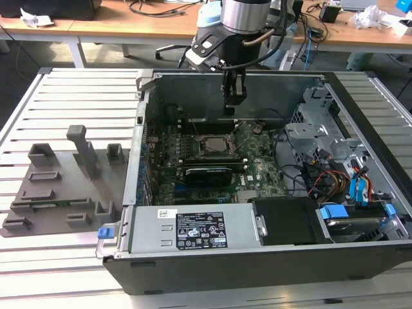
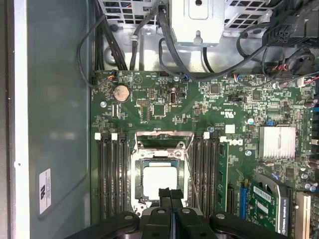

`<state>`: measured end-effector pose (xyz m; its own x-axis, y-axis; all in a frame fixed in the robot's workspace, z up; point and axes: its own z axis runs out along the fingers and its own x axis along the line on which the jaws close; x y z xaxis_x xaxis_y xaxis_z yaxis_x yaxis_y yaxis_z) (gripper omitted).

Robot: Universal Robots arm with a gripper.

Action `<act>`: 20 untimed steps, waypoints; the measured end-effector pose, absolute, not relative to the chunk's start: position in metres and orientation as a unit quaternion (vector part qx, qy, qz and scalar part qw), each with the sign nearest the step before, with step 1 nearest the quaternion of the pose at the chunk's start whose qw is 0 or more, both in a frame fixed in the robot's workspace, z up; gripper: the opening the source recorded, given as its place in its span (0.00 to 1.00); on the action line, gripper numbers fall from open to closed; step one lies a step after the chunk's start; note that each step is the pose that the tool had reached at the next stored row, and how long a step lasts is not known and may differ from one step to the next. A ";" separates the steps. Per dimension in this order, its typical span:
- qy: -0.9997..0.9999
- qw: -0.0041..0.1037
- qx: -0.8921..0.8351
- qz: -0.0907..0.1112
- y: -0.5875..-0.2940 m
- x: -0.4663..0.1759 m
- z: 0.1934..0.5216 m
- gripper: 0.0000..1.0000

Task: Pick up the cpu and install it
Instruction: 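Place the cpu into insertion slot, then close the cpu cover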

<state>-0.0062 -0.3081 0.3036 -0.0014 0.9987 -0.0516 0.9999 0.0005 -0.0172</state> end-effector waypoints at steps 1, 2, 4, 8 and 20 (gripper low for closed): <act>0.707 0.012 0.706 -0.024 -0.308 -0.006 0.304 0.11; 0.707 0.012 0.706 -0.024 -0.308 -0.006 0.304 0.11; 0.707 0.012 0.706 -0.024 -0.308 -0.006 0.304 0.11; 0.707 0.012 0.706 -0.024 -0.308 -0.006 0.304 0.11; 0.707 0.012 0.706 -0.025 -0.308 -0.003 0.304 0.11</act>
